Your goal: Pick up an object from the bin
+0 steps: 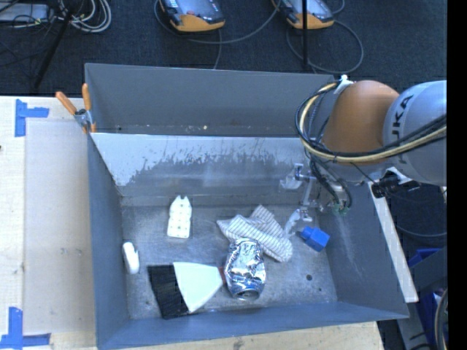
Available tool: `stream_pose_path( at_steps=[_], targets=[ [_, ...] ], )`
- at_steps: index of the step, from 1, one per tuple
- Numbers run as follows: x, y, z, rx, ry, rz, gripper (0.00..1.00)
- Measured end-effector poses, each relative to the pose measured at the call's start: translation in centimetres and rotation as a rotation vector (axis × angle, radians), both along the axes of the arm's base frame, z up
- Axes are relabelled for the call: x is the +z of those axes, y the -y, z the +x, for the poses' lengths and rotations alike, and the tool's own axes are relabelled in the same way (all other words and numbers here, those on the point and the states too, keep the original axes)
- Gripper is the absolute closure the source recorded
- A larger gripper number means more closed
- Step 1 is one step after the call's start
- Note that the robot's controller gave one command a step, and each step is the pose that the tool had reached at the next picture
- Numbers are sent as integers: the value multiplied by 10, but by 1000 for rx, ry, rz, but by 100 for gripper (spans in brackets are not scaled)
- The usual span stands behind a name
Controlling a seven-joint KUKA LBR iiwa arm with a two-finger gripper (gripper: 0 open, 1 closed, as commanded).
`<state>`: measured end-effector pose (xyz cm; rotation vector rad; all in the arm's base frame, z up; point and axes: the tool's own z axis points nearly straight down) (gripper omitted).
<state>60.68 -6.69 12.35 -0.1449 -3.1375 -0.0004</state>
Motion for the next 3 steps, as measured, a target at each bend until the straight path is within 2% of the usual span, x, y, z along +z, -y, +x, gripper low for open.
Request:
stream_pose_path(
  at_steps=[1,2,3],
  targets=[
    [-42,-15,9,140,0,-1,100],
    [-42,-15,9,140,2,-1,100],
    [107,-19,15,71,3,0,100]
  ],
)
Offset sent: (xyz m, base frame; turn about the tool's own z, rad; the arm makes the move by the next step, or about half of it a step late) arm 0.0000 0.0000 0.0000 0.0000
